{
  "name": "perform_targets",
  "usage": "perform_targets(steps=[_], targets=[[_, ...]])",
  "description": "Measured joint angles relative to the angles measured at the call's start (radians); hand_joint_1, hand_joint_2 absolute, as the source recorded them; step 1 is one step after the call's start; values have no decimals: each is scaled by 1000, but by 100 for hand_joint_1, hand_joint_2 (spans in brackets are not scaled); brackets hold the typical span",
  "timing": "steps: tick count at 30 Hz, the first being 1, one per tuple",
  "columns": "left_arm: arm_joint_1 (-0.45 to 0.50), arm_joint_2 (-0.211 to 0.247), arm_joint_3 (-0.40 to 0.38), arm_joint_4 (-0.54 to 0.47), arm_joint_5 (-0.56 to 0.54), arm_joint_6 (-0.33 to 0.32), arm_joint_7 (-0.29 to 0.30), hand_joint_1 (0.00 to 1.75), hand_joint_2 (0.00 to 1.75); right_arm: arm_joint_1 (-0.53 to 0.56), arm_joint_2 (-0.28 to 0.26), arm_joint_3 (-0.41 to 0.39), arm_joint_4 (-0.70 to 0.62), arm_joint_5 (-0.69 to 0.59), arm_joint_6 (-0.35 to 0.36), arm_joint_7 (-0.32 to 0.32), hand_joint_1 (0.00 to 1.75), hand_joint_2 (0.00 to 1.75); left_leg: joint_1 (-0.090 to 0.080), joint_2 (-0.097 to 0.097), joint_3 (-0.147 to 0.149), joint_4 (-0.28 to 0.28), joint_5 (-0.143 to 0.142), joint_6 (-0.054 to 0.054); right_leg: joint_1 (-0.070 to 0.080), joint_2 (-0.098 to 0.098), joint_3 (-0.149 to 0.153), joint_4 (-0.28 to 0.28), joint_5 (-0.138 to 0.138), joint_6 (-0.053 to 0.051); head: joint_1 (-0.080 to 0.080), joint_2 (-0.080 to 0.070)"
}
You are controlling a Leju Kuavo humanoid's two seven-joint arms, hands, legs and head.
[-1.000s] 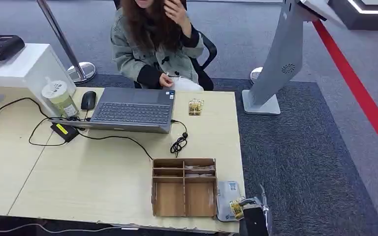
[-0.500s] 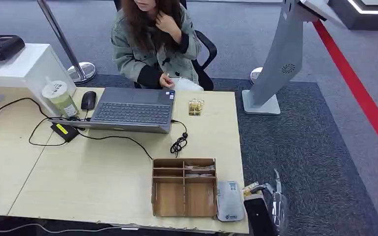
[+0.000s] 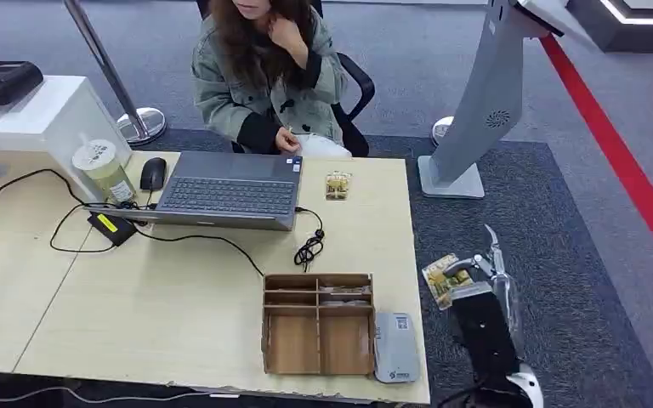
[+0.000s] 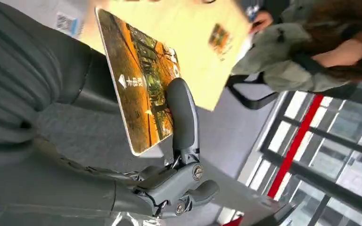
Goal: Pass the card to the sensor for recognition and then transmit it.
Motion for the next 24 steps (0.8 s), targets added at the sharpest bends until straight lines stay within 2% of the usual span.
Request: perform_targets(steps=[4, 11, 17, 24], targets=[[-2, 9, -5, -2, -10, -22, 0, 0, 175, -76, 0, 0, -4, -54, 35, 47, 175, 175, 0, 0, 0, 0, 0, 0, 0, 0, 0, 0, 0, 0, 0, 0], [-6, 25, -8, -7, -34, -61, -2, 0, 175, -201, 0, 3, 19, -51, 56, 172, 175, 175, 0, 0, 0, 0, 0, 0, 0, 0, 0, 0, 0, 0, 0, 0], [-10, 34, -14, -9, -52, -89, -3, 0, 175, -286, 1, 5, 72, -105, 47, 186, 175, 175, 0, 0, 0, 0, 0, 0, 0, 0, 0, 1, 0, 0, 0, 0], [-12, 36, -26, -10, -66, -91, -9, 0, 175, -356, 8, 13, 126, -125, 41, 185, 175, 175, 0, -1, -1, 0, 0, 0, 0, 0, 0, 1, 0, 0, 0, 0]])
